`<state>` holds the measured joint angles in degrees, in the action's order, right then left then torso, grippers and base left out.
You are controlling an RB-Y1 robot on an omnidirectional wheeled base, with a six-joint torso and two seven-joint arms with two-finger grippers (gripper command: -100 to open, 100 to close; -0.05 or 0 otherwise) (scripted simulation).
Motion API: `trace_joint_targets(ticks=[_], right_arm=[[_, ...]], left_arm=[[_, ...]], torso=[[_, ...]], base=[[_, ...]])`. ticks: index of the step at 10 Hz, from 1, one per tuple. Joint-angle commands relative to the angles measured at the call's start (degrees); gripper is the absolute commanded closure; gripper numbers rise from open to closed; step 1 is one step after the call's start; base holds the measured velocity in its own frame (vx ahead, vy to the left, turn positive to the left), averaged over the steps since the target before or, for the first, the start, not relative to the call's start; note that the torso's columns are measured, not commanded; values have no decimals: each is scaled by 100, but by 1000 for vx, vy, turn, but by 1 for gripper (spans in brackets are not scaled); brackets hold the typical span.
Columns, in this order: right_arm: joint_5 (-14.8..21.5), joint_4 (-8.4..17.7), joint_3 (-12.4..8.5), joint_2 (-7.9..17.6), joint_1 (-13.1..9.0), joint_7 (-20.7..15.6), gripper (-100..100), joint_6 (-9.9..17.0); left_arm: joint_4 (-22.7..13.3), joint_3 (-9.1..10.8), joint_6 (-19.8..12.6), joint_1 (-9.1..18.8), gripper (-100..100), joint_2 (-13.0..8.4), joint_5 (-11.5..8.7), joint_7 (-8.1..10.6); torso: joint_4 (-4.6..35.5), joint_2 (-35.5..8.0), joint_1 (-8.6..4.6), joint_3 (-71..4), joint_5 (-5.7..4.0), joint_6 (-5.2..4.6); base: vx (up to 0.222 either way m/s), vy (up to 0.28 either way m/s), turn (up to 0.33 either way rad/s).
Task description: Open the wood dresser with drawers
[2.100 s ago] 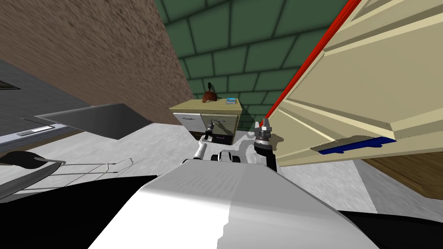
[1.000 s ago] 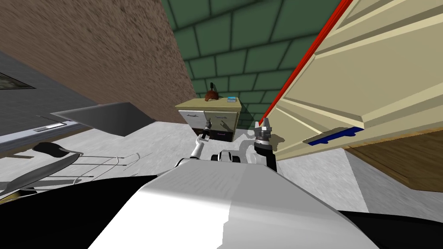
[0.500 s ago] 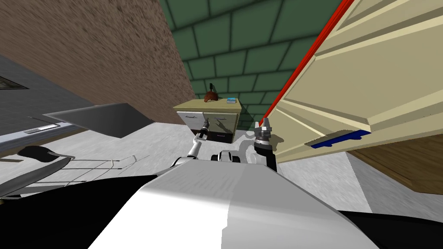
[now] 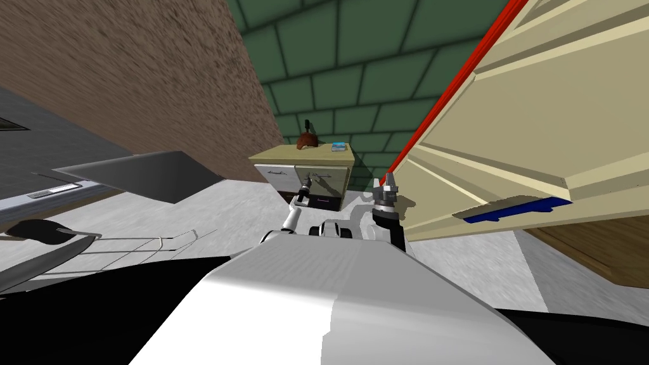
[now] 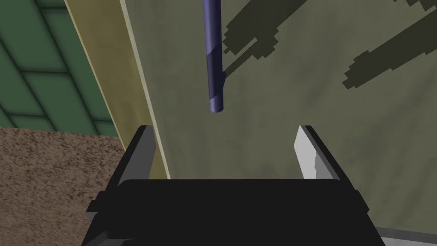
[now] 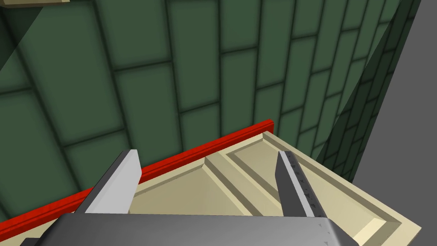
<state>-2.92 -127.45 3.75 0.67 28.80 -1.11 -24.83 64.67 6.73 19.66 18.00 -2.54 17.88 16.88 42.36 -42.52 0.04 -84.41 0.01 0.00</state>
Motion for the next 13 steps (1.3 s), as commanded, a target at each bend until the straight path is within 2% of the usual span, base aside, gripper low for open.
trace_joint_targets(ticks=[1,2,3,4,5,11,12,13], right_arm=[[0,0,0,0,0,0,0,0],[0,0,0,0,0,0,0,0],[0,0,0,0,0,0,0,0],[0,0,0,0,1,0,0,0],[0,0,0,0,1,0,0,0],[0,0,0,0,-2,0,0,0],[0,0,0,0,-1,0,0,0],[0,0,0,0,0,0,0,0]], left_arm=[[-48,17,19,41,-100,295,0,-14],[-4,3,8,7,-100,234,2,-7],[50,11,-164,126,-100,234,14,19],[58,-5,-87,57,-100,232,9,13],[68,-6,-117,65,100,230,10,19],[162,-63,-204,86,100,229,42,70],[159,-64,-207,83,-100,21,41,71],[154,-64,-206,81,-100,-110,40,69]], torso=[[-5,17,-3,-11,-1,0],[-9,29,-4,-19,-1,1],[-10,32,-3,-21,-1,1],[-12,44,-1,-27,-1,0],[-11,32,-3,-22,0,1],[-6,17,-8,-13,-3,0],[-13,52,-6,-30,-2,0],[-21,71,-4,-45,-1,1]], base=[[0,0,0],[0,0,0],[50,8,-22],[34,6,-7],[5,1,2],[-151,13,14],[-19,-3,-5],[0,0,0]])
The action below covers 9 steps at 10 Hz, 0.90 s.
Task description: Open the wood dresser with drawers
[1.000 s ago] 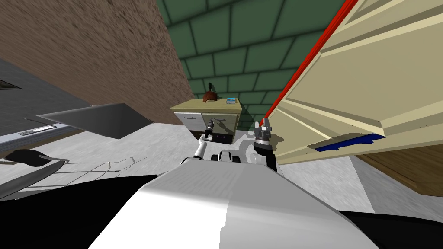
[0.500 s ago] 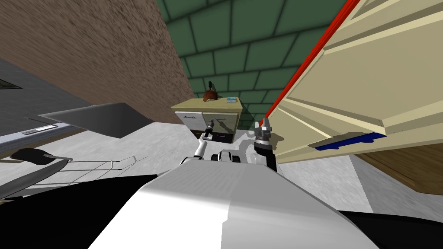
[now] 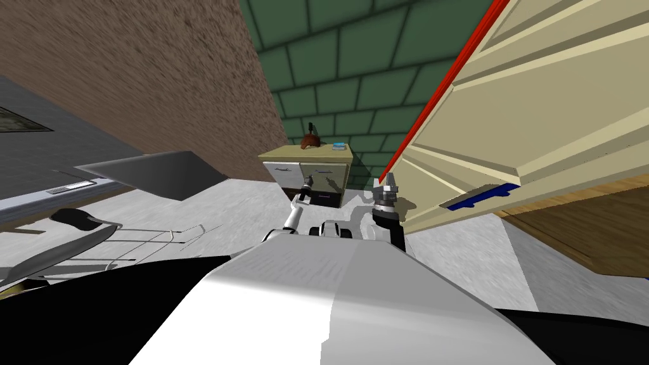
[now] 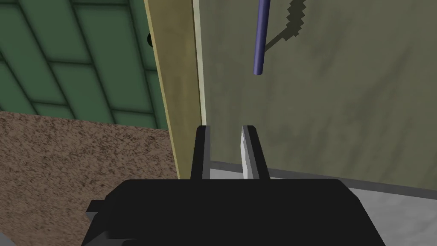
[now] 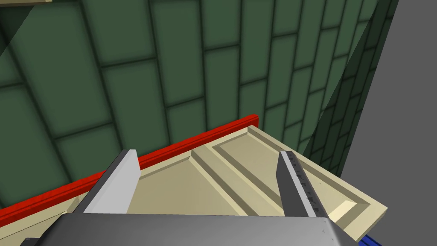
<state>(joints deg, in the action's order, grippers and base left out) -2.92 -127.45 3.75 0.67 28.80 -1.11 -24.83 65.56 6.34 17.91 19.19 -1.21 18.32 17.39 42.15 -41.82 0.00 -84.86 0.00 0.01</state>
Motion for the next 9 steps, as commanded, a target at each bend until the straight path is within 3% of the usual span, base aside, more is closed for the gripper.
trace_joint_targets(ticks=[1,4,5,6,7,9], right_arm=[[0,0,0,0,1,0,0,0],[0,0,0,0,1,0,0,0],[0,0,0,0,1,0,0,0],[0,0,0,0,2,0,0,0],[0,0,1,-1,2,0,0,0],[0,-1,1,-1,2,0,0,-1]], left_arm=[[60,-25,-29,-40,-100,-362,-5,16],[29,-21,-16,-52,-100,-659,-14,2],[-12,-10,28,-70,-100,-552,-27,-23],[-36,-5,49,-80,-100,-635,-34,-36],[-57,4,81,-91,-100,-599,-41,-51],[-59,9,99,-93,-100,-219,-42,-56]], torso=[[2,-9,1,5,0,0],[15,-52,-1,33,0,-1],[15,-51,-1,32,0,-1],[9,-25,-21,17,-4,-4],[5,-19,-23,11,-7,-2],[13,-47,6,28,1,-2]], base=[[23,-8,0],[30,-11,-4],[120,-68,-32],[157,-103,-25],[167,-119,-18],[110,-55,-8]])
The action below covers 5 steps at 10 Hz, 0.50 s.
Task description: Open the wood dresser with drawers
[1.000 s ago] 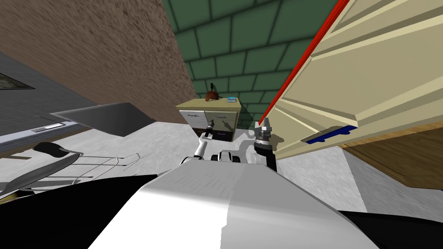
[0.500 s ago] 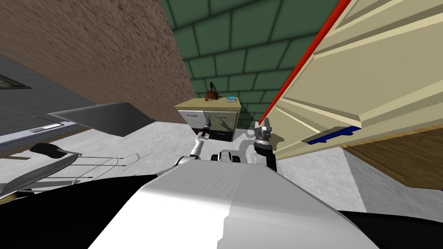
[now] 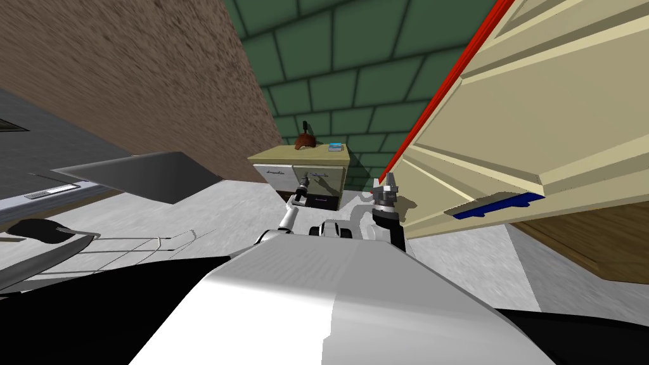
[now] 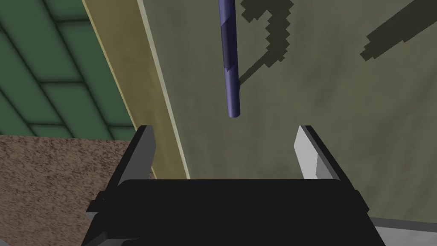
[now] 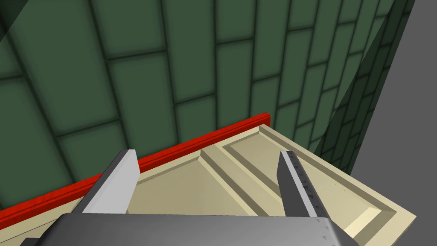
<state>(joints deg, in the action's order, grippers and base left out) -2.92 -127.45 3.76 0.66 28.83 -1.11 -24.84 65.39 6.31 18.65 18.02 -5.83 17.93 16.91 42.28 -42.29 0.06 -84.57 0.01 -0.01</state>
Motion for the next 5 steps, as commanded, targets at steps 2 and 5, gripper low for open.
trace_joint_targets(ticks=[2,5], right_arm=[[0,1,-1,1,-2,0,0,0],[0,1,-1,1,-2,0,0,1]], left_arm=[[-42,14,30,24,-100,523,-3,-9],[34,14,-148,128,-100,541,9,26]], torso=[[11,-36,16,23,5,1],[1,1,-6,1,-2,1]], base=[[11,-4,-1],[16,1,-7]])
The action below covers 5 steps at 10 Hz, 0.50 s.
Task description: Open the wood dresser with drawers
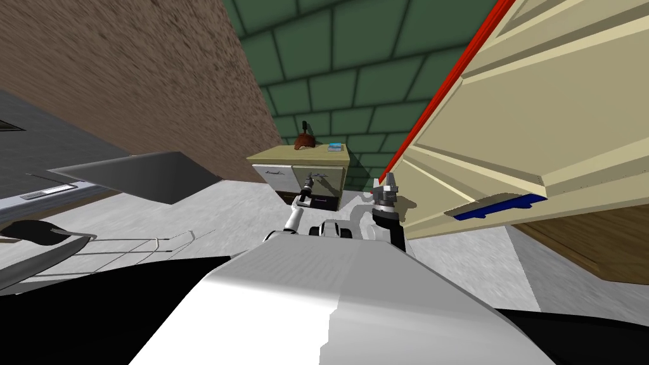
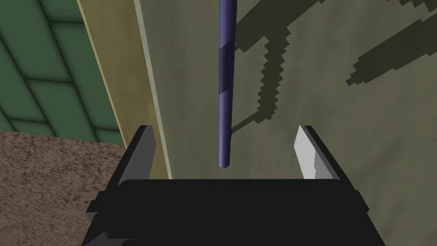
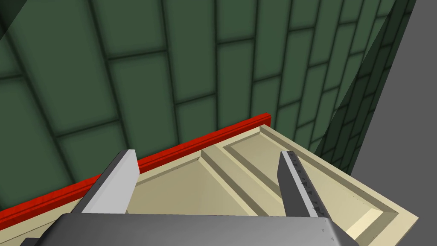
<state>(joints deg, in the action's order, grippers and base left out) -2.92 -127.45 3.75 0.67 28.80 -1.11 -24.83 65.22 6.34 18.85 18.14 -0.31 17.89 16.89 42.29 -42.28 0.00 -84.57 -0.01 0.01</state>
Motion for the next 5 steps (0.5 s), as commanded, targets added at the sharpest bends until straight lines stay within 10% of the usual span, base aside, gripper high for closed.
trace_joint_targets(ticks=[1,2,5], right_arm=[[0,0,0,0,1,0,0,0],[0,0,0,0,1,0,0,0],[0,0,0,0,-2,0,0,0]], left_arm=[[48,-2,-91,60,-100,-14,6,20],[57,-3,-120,70,100,-16,7,26],[126,-43,-182,87,100,-13,32,64]], torso=[[-6,26,-3,-15,-1,-2],[-6,14,-1,-10,0,0],[12,-52,12,33,3,4]], base=[[43,-2,-6],[5,-1,1],[-157,23,15]])
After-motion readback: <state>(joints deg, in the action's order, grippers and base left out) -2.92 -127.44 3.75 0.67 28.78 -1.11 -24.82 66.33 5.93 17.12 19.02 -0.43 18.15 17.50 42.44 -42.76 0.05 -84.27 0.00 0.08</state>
